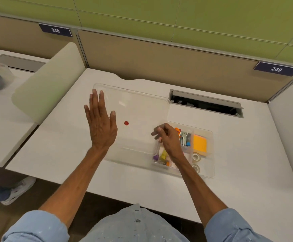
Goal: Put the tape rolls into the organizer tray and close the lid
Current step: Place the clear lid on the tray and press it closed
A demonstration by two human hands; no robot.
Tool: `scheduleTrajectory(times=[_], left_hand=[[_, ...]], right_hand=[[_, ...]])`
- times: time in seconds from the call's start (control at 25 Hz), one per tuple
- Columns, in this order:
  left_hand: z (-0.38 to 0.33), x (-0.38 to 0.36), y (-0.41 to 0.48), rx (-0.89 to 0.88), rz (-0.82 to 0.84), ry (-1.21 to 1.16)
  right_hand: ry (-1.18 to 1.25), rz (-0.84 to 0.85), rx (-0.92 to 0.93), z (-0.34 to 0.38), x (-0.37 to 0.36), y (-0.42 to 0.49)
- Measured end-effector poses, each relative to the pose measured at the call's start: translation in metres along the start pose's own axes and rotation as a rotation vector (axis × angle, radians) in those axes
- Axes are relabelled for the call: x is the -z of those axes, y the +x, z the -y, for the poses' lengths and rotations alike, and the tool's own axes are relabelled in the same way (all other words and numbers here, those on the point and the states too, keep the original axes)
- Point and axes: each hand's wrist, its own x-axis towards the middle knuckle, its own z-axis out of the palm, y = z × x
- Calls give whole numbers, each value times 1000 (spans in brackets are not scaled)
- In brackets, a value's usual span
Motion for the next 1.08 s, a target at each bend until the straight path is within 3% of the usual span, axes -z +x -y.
scheduleTrajectory(times=[0.16,0.36,0.48,0.68,0.8,1.08], left_hand=[[-16,-24,-19,434,124,-255],[-49,-55,-33,558,275,-398],[-73,-77,-45,523,340,-409],[-91,-113,-80,479,441,-292],[-99,-123,-98,517,486,-253],[-107,-133,-110,506,540,-201]], right_hand=[[111,22,-91,-6,60,-2],[177,-134,-252,-19,104,-11],[133,-336,-358,-31,122,-19],[-284,-502,-413,-54,156,-32],[-463,-519,-435,-59,164,-39],[-554,-484,-438,-69,175,-44]])
